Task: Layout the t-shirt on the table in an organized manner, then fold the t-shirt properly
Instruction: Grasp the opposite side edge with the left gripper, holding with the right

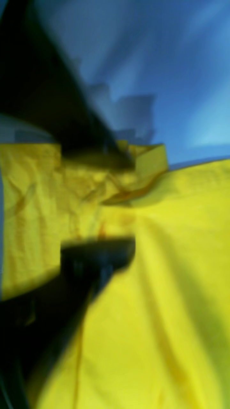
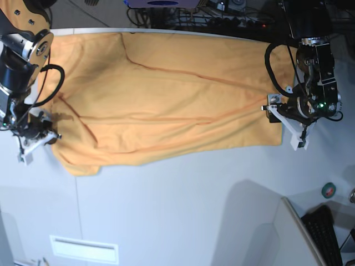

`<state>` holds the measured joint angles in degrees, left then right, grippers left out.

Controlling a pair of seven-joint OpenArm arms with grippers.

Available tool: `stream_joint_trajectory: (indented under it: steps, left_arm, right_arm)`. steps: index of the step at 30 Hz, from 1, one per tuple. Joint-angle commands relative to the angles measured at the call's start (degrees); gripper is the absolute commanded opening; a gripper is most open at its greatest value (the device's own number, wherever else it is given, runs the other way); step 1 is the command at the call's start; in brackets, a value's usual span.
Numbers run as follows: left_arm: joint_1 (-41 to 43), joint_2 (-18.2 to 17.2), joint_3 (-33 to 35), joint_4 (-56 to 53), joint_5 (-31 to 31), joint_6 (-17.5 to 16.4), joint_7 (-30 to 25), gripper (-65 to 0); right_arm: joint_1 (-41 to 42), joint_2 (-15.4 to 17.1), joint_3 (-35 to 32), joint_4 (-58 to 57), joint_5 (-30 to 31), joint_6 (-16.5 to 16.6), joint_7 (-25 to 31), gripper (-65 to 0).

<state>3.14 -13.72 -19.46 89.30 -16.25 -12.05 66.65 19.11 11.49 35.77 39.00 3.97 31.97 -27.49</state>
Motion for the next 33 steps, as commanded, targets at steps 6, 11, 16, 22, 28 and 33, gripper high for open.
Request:
stream_joint_trajectory:
  steps: [6,11,16,22,28,33]
  left_arm:
    - [-1.86,0.48,-9.86,3.85,0.38,-0.12,-0.5,-14.2]
    - [-13.03,-2.15,-9.68,-14.79,0.38,-1.18,-1.11,-14.2]
    - [-22.26,-6.02,-5.2,-37.47,0.47,-5.04,-12.89,-14.2]
    - [-25.33,-6.02,-3.7,-44.86,0.47,-5.04,-17.55,-14.2]
    - [-25.86,-5.76,-3.79,-44.86,0.47,-5.04,-17.55,-14.2]
    - [-27.27,-4.61,-3.61,-45.3,0.47,-5.04,-17.82,-14.2]
  right_arm:
    - [1.5,1.04,0.06,0.95,0.65,0.25,0.98,-65.0]
    - [1.77,1.13,0.06,0.95,0.65,0.25,0.98,-65.0]
    - [1.77,1.04,0.06,0.95,0.65,0.25,0.98,-65.0]
    - [1.59,1.31,0.06,0.95,0.65,0.25,0.98,-65.0]
    - [1.59,1.31,0.06,0.95,0.65,0.25,0.98,-65.0]
    - [1.77,1.04,0.06,0.95,0.65,0.25,0.98,-65.0]
